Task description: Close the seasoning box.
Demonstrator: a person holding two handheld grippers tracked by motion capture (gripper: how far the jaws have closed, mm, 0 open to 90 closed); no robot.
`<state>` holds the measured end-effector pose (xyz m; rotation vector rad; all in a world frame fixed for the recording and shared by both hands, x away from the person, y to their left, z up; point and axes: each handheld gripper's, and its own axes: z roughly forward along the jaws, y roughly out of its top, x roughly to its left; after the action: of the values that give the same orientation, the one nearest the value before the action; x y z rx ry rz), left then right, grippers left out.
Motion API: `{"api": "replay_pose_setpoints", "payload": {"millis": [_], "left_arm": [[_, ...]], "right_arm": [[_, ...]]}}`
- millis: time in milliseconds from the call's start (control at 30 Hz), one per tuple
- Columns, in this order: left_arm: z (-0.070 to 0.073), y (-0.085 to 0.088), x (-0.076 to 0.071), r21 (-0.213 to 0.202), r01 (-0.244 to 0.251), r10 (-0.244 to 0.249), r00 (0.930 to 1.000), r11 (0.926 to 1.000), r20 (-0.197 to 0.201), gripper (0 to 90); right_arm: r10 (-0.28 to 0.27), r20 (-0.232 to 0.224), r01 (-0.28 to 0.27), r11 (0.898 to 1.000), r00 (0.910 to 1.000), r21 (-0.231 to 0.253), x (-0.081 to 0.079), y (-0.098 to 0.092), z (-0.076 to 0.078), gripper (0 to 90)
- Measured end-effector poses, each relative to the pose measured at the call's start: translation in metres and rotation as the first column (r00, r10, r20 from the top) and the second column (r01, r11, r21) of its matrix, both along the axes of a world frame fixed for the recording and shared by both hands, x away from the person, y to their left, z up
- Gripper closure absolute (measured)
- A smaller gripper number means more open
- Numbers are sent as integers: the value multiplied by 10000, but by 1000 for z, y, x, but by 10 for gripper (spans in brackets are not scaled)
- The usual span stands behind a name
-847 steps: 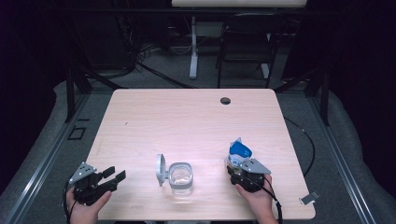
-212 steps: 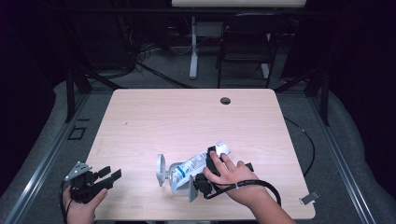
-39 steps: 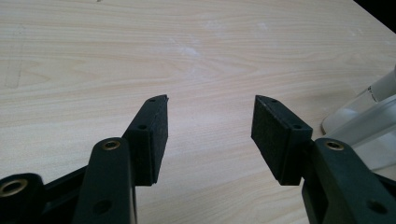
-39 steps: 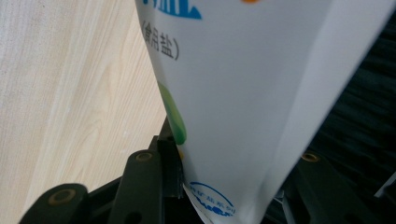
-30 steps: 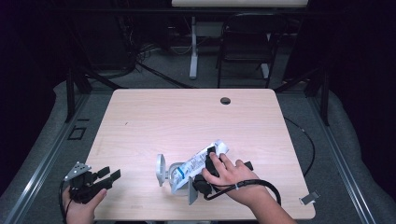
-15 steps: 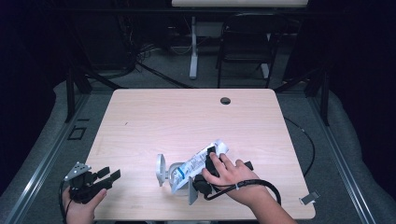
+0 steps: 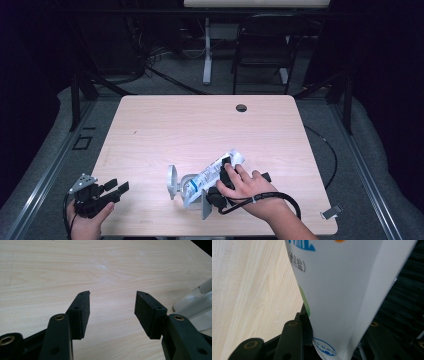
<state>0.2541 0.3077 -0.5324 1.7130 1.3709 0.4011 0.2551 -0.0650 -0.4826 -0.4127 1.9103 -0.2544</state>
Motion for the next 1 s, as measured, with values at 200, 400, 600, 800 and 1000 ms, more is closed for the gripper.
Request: {"api": "replay_pose_setpoints", "payload": {"millis": [200,400,600,800,1000], "left_arm": [[0,0,0,0,-2,2,10000,10000,2,463],[0,0,0,-12,-3,3,10000,10000,-9,463],[0,0,0,3,-3,3,10000,10000,0,463],[0,0,0,-9,-22,22,10000,10000,4,463],[0,0,0,1,3,-3,10000,10000,-35,463]], "right_arm": [[37,15,-37,10000,10000,18,0,0,0,657],[72,22,-72,10000,10000,25,0,-1,0,665],[39,-31,-39,10000,10000,33,0,-1,-1,675],[37,-54,-36,10000,10000,19,-1,-1,-1,690],[85,-62,-84,10000,9999,17,-1,-1,-1,708]]}}
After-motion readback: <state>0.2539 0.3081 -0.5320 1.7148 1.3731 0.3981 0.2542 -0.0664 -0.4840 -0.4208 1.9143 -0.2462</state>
